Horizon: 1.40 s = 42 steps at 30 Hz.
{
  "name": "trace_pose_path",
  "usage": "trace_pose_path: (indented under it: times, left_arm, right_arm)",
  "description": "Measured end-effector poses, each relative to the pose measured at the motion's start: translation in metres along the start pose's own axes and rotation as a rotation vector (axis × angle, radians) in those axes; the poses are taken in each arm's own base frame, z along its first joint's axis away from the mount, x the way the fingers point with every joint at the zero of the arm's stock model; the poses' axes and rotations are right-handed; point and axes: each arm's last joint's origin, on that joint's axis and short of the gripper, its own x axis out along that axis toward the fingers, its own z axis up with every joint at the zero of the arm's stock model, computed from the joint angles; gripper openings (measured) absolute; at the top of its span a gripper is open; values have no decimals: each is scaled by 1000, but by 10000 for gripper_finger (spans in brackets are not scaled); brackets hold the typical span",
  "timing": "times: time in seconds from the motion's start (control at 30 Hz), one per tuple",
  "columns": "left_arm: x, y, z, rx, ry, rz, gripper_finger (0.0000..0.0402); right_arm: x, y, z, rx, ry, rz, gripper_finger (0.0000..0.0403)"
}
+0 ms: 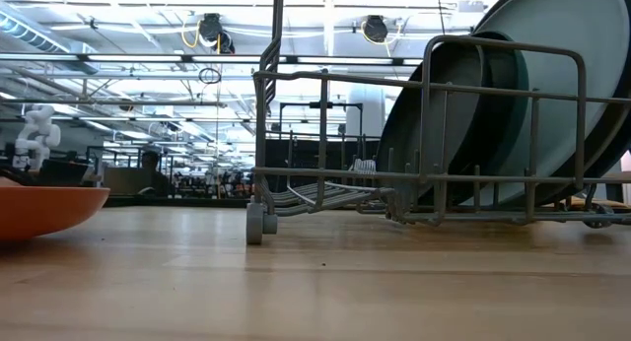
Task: Sort dishes
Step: Put the orange plate into the green dish rack
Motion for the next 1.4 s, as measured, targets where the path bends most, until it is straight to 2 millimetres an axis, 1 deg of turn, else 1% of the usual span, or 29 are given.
trace_pose_path:
  times: [0.07,0.13,0.2,0.27,0.37,0.57,0.93,1.07,1.17,1.3,1.4]
  left_arm:
    - [12,2,-20,-51,129,57,137]
    - [22,2,-36,-97,232,90,137]
    - [29,1,-47,-126,306,107,137]
    - [33,0,-53,-146,346,120,137]
    - [41,2,-56,-145,381,146,137]
    - [52,14,-61,-121,461,274,137]
    - [60,20,-50,-77,464,305,137]
    - [62,26,-48,-57,458,364,137]
    - [71,30,-50,-32,467,398,137]
    - [88,32,-55,-9,500,399,137]
    - [97,34,-58,-4,508,419,137]
  right_arm:
    - [1,0,0,1,3,-5,254]
    - [2,0,0,8,6,-8,254]
    - [2,-1,0,16,6,-9,254]
    - [2,0,0,17,6,-9,254]
    - [2,-1,0,19,5,-9,254]
    - [2,-1,0,20,6,-9,254]
    - [2,0,0,15,6,-7,254]
    - [2,0,0,14,7,-6,254]
    - [2,0,0,14,7,-7,254]
    - [2,-1,0,14,7,-7,254]
    - [2,0,0,14,7,-6,254]
